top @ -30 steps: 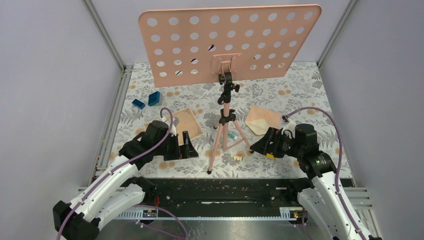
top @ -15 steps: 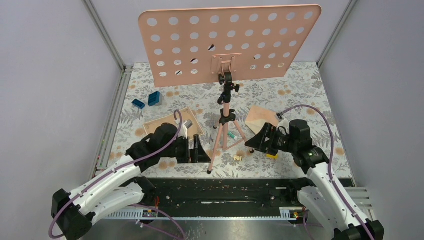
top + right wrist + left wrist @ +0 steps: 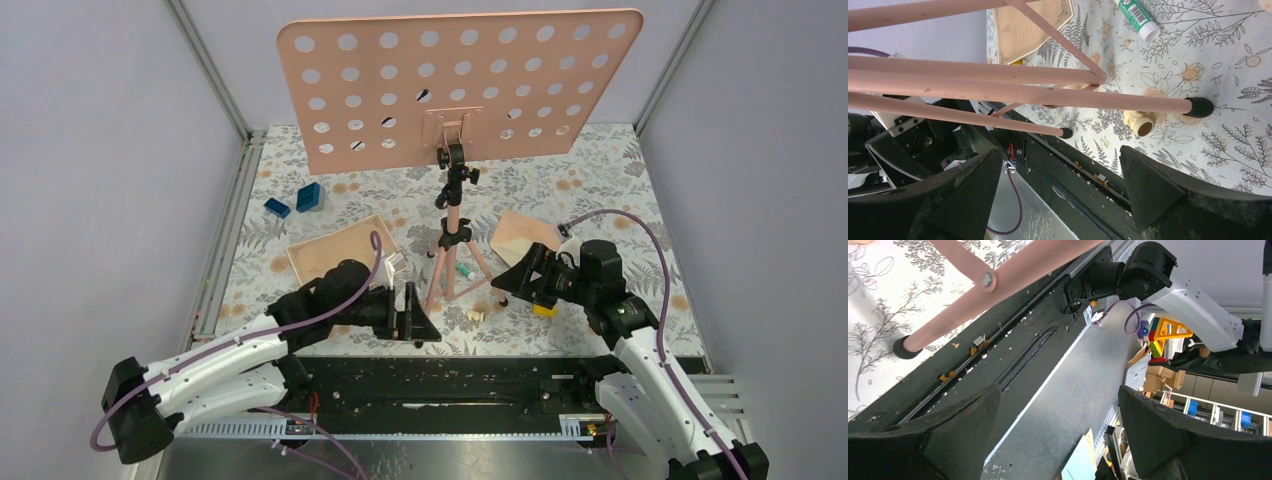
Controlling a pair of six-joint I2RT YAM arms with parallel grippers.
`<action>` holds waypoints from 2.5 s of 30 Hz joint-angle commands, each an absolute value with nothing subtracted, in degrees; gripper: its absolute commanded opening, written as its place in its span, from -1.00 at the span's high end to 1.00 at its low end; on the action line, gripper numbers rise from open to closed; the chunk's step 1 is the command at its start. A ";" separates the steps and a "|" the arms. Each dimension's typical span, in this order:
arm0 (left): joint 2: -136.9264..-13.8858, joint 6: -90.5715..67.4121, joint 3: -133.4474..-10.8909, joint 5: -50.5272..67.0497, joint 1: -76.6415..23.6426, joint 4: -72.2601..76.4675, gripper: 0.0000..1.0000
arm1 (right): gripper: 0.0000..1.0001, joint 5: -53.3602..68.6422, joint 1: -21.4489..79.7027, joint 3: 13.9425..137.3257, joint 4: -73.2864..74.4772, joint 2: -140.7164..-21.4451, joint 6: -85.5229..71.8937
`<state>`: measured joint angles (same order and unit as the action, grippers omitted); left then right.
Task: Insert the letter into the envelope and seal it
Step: Move the distractor to the center of the board.
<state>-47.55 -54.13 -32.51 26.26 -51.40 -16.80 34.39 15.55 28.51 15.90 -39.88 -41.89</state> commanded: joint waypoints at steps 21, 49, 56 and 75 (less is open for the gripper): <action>-58.71 -53.47 -33.40 17.60 -56.34 -2.14 -0.76 | -0.67 40.71 16.02 24.51 4.11 -45.06 -46.23; -60.57 -53.71 -34.10 24.21 -53.98 -1.95 -0.56 | -0.41 44.60 16.00 27.74 -4.38 -57.99 -46.34; -62.55 -53.90 -34.71 25.29 -53.99 -1.03 -0.53 | -0.41 44.11 16.00 27.88 -4.73 -58.58 -46.15; -67.74 -51.26 -36.79 20.42 -50.60 -1.32 -0.54 | -0.42 44.16 16.00 33.39 -2.81 -64.67 -41.64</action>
